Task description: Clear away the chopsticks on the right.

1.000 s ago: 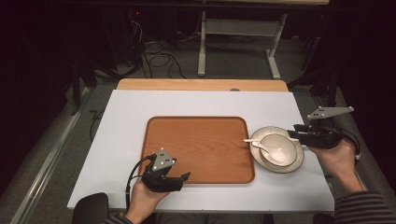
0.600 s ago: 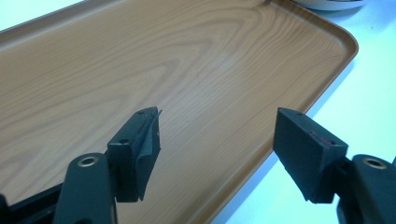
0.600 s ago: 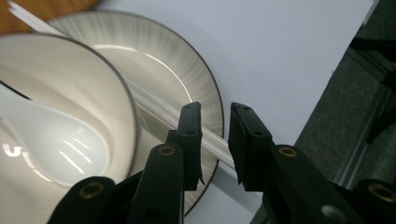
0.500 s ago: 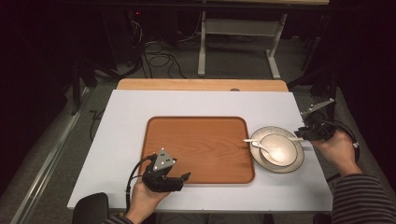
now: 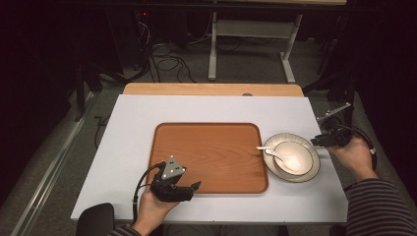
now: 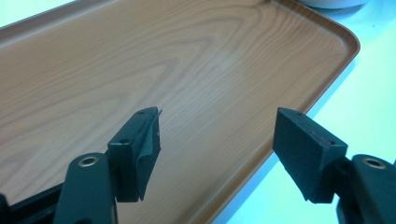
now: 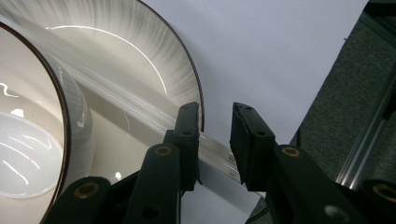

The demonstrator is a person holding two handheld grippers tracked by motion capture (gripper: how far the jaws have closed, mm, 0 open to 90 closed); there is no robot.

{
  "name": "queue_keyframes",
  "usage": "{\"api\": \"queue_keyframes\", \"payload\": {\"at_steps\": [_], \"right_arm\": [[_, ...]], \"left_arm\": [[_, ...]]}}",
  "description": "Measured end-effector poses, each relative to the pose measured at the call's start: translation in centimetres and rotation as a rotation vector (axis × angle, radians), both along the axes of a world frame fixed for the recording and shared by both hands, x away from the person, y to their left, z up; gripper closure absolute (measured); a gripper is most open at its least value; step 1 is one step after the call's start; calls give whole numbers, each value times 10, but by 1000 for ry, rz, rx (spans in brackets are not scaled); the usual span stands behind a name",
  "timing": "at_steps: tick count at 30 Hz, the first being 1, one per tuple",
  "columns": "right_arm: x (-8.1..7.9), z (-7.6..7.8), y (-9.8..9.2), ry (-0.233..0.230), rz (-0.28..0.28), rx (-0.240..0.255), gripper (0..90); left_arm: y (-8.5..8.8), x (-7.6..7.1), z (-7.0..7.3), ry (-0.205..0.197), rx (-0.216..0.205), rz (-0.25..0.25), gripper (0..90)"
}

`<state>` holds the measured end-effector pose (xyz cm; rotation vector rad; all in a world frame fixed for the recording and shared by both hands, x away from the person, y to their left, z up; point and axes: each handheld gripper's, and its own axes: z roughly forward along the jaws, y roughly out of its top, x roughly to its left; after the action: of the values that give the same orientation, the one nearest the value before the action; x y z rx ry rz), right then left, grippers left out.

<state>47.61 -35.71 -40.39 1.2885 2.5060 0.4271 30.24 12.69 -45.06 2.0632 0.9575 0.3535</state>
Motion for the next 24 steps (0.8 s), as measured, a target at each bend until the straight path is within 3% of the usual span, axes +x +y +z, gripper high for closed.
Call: {"api": "queue_keyframes", "payload": {"at_steps": [9,24], "right_arm": [[4,-4,1,37,13,-3,717],[7,-4,0,90,8,33,709]], "left_arm": [[-1,1,-1,5,3,-1,324],[0,1,-1,5,3,-1,324]]}}
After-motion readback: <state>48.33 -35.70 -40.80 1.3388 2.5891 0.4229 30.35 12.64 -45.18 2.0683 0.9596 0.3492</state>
